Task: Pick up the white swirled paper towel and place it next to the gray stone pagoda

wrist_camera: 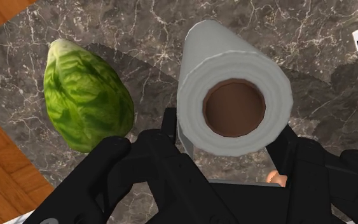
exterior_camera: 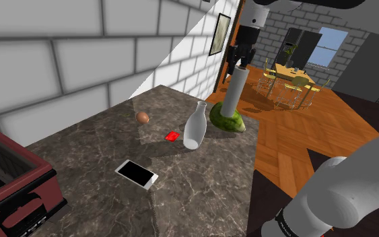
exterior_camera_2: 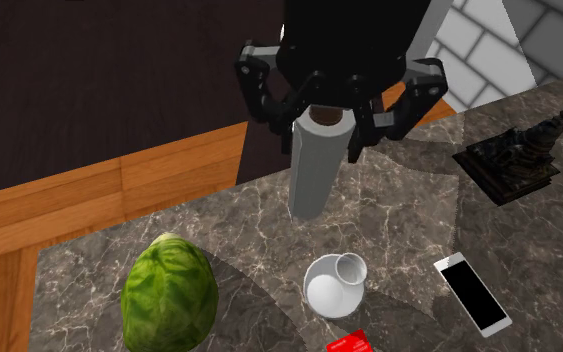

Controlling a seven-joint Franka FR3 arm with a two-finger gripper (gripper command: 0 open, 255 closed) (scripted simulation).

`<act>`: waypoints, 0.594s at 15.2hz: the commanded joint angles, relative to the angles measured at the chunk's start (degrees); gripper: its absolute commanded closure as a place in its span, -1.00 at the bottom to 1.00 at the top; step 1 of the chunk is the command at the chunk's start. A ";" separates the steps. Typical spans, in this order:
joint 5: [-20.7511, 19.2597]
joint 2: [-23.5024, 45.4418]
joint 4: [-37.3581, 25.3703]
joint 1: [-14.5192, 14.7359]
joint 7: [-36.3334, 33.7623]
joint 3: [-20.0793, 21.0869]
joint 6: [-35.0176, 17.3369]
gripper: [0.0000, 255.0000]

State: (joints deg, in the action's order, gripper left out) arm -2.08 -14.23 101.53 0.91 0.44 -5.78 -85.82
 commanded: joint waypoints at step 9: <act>0.25 3.19 -11.39 0.02 0.42 -0.11 8.23 1.00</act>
State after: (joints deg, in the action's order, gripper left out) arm -1.89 -11.60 91.68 0.90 0.87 -5.91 -78.61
